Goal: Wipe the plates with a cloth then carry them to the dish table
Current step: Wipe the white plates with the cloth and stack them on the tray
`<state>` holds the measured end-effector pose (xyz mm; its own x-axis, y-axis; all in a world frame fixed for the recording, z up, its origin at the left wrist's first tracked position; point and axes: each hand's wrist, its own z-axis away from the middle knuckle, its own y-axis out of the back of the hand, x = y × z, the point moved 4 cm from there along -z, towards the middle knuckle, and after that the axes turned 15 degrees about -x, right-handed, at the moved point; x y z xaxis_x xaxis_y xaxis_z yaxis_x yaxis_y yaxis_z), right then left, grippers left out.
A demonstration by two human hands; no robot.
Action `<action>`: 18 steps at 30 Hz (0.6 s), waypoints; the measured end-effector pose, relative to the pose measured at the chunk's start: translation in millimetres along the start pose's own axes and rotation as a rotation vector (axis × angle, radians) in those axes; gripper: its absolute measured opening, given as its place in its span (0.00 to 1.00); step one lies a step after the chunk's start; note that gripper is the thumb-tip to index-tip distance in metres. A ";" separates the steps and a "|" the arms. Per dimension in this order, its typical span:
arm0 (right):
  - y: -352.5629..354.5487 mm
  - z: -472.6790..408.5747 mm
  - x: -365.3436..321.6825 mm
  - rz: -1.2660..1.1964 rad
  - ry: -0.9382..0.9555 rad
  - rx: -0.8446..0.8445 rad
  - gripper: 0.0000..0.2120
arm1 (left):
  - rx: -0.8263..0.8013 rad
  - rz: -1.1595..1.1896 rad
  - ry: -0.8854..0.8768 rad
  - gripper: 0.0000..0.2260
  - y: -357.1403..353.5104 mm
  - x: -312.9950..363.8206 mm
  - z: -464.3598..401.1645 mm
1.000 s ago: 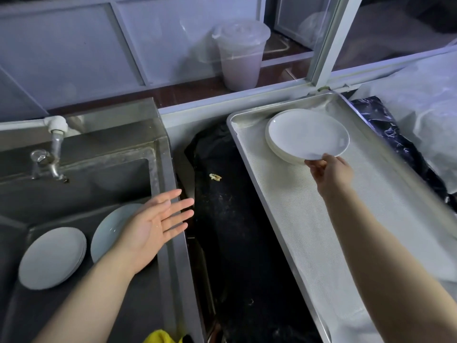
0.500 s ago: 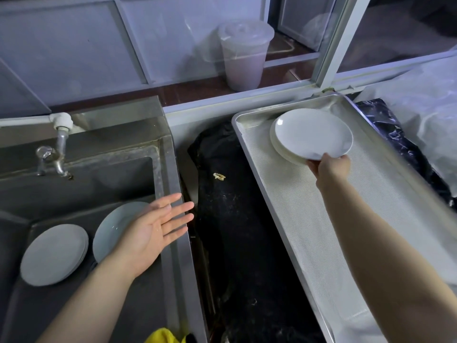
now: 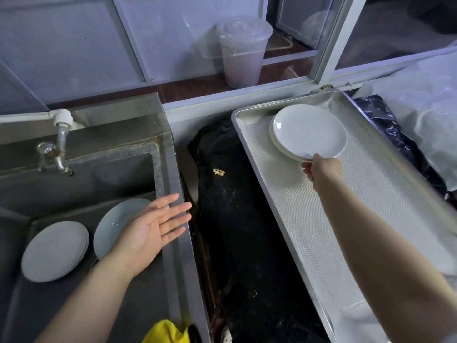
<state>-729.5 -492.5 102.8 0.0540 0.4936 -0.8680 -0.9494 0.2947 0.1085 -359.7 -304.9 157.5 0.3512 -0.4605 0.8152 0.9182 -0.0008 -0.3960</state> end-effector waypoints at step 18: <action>-112.7 229.7 41.9 -0.187 0.008 -0.506 0.06 | -0.002 0.107 -0.106 0.13 83.9 7.2 113.6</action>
<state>-549.2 -317.1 165.5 0.2356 0.4636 -0.8541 -0.9545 -0.0551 -0.2932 -259.3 -207.5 178.1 0.4648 -0.3620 0.8080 0.8740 0.0414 -0.4842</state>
